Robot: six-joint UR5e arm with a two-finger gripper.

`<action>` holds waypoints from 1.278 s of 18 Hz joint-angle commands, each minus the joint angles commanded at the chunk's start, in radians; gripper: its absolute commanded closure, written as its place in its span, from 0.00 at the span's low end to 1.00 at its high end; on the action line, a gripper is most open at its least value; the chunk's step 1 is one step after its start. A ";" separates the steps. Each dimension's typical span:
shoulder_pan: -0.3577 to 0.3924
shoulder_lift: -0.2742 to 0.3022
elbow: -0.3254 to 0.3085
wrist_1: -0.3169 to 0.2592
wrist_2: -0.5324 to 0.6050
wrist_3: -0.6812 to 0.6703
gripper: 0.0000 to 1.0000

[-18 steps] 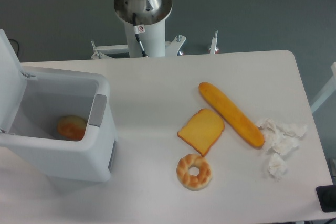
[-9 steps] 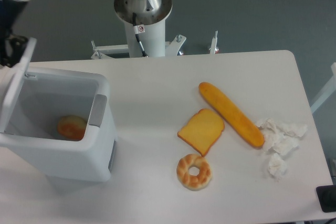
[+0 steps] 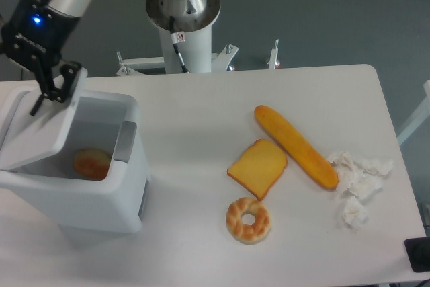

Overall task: Close the trash can
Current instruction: 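Push the gripper against the raised lid, tipping it over the opening, then press the lid down with the gripper until it shuts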

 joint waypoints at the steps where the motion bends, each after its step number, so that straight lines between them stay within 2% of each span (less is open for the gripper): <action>1: 0.008 0.000 0.000 0.000 0.015 0.012 0.00; 7: 0.025 -0.005 -0.012 0.000 0.025 0.029 0.00; 14: 0.038 -0.038 -0.020 0.000 0.061 0.107 0.00; 23: 0.069 -0.064 -0.018 0.002 0.062 0.127 0.00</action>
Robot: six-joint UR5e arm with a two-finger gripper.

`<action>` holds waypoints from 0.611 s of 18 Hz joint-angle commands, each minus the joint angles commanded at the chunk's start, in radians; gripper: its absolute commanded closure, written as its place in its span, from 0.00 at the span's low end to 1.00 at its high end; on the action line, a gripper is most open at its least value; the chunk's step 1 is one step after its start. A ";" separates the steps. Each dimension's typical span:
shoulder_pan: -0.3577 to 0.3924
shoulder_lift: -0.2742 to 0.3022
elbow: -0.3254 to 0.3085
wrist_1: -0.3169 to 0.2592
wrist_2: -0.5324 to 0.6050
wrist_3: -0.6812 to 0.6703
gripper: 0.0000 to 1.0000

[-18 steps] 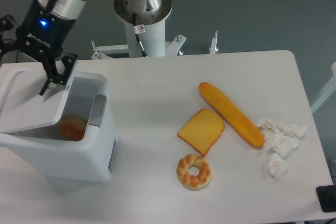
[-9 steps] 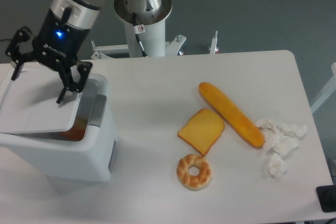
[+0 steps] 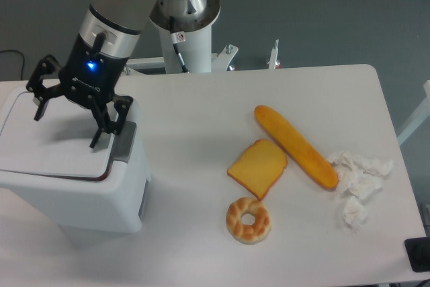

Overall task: Close the trash can
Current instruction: 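Press the lid down with the gripper until it shuts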

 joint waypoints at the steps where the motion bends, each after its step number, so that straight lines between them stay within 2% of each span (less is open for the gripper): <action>1: 0.002 0.000 0.000 0.000 0.000 0.000 0.00; 11: 0.006 0.000 -0.018 -0.002 -0.003 0.000 0.00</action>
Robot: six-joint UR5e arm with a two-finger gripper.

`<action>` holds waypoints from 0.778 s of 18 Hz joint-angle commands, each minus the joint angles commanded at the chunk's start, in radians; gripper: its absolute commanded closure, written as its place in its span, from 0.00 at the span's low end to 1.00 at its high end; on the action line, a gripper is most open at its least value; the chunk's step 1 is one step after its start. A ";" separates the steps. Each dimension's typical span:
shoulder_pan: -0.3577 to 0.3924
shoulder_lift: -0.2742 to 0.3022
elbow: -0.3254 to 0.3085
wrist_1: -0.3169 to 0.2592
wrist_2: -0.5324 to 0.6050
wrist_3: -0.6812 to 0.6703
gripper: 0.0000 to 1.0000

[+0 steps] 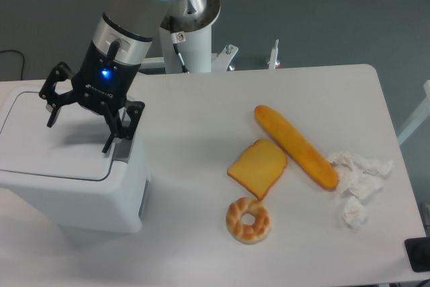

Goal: Close the trash can

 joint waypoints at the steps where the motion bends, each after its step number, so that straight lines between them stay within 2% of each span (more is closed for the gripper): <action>1: 0.000 0.002 -0.011 0.002 0.000 0.000 0.00; 9: 0.000 0.011 -0.029 -0.006 -0.012 -0.009 0.00; 14: 0.043 0.014 -0.002 -0.006 -0.104 -0.083 0.00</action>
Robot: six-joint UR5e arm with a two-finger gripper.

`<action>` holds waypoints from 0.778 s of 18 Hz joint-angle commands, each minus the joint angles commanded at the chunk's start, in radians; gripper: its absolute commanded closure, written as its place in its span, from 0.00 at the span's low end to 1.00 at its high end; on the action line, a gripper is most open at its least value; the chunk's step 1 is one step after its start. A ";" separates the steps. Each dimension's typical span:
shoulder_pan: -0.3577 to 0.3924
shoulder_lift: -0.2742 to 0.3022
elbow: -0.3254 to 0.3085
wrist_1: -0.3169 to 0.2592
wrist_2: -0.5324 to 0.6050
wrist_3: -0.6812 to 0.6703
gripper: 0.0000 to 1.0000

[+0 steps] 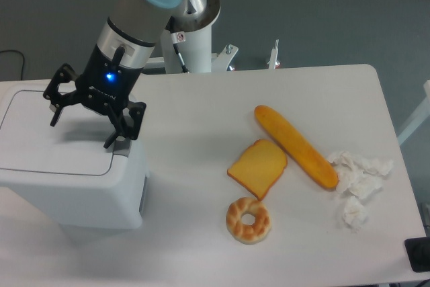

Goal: Close the trash can

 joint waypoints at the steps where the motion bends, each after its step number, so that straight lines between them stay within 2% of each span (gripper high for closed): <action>1: 0.009 0.003 0.005 0.000 -0.017 -0.008 0.00; 6: 0.063 0.023 0.017 0.006 -0.019 0.014 0.00; 8: 0.106 0.032 0.038 0.006 0.000 0.029 0.00; 14: 0.250 0.032 0.049 0.009 0.017 0.086 0.00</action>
